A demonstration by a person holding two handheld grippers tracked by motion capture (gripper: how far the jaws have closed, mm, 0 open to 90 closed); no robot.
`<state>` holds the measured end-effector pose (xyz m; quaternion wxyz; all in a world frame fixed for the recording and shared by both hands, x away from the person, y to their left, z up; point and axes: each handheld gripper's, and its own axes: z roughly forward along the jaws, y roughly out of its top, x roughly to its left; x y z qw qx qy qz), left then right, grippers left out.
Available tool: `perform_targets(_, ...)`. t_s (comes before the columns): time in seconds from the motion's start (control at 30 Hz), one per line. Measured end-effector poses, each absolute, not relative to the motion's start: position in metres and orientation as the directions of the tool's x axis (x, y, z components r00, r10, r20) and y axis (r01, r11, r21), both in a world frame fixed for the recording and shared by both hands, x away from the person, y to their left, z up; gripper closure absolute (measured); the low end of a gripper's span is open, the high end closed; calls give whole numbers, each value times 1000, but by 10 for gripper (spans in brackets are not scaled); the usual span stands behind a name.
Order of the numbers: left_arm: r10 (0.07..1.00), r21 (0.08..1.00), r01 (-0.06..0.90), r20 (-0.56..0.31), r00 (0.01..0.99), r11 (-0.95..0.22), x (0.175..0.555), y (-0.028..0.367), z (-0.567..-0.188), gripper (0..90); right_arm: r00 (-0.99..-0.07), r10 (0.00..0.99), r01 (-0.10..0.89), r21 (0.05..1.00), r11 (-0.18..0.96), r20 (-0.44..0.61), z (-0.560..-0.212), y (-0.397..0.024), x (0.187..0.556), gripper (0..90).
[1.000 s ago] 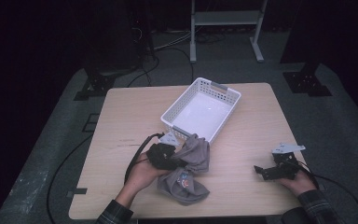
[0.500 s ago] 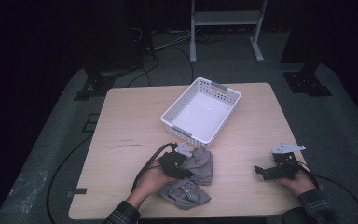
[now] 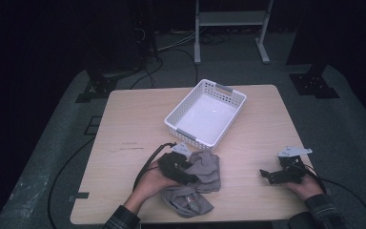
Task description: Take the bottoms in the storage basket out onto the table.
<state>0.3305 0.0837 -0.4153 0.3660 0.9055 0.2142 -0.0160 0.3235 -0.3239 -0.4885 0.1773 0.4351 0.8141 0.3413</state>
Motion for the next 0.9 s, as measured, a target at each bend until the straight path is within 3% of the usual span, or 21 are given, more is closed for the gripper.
perform_targets(0.4, 419, 710, 413, -182, 890, -571, 337, 110, -392, 337, -558, 829, 587, 710, 388, 8, -489, -324, 323, 0)
perform_targets(0.9, 508, 751, 423, -136, 850, -507, 362, 133, -370, 389, -557, 831, 588, 710, 387, 8, -489, -324, 324, 0)
